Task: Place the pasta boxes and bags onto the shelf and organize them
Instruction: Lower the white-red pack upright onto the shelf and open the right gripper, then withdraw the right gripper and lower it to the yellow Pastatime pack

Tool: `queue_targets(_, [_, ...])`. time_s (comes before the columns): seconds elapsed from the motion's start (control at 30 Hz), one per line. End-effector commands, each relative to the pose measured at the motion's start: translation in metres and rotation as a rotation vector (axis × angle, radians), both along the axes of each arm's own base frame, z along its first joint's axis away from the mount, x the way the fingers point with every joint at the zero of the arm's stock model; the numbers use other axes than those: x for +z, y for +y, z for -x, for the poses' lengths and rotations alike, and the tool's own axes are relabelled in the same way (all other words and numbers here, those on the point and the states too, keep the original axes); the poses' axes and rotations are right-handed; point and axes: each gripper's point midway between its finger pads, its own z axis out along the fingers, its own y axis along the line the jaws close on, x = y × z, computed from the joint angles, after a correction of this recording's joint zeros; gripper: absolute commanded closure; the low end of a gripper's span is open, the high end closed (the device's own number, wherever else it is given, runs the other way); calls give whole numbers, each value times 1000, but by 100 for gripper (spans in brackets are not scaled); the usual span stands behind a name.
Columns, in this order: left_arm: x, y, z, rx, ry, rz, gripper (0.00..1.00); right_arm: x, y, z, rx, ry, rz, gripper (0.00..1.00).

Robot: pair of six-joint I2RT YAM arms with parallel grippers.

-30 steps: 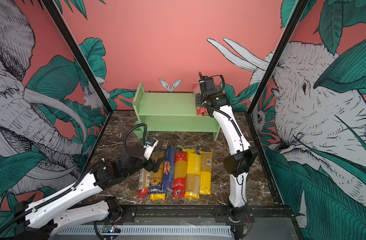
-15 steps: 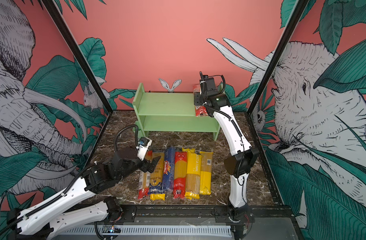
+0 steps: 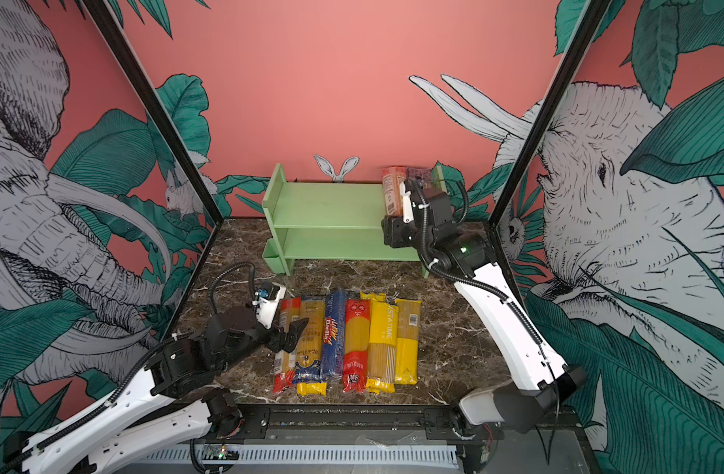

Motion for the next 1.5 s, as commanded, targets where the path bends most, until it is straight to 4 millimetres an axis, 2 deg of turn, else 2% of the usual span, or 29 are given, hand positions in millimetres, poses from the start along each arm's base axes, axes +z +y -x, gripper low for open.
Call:
queue_targets(0.0, [-20,4,9,7,67,8,1,-22,7,20,21,36,-17,29])
queue_targets(0.13, [-36,6,12,17,102,14,2,-64,9,55,47,115,24,28])
queue_targets(0.3, [-52,5,14,27,143,22,2,-135,4,93,46,242,54,27])
queue_targets(0.47, [-63,0,16,19,177,32,2,-203,-20,121,-34,361,70,27])
queue_targets(0.57, [-68,-2,15,22,191,22,2,-233,-29,136,-56,426,70,27])
queue_targets(0.73, [-75,-11,14,7,211,33,2,-260,-28,153,-50,480,50,22])
queue_targets(0.87, [-80,-16,12,6,220,31,3,-268,-30,159,-62,497,63,17])
queue_targets(1.13, [-87,-25,9,-12,226,28,2,-290,-12,178,-19,564,59,14])
queue_targets(1.47, [-89,-46,7,-90,226,13,1,-309,12,195,14,621,80,14])
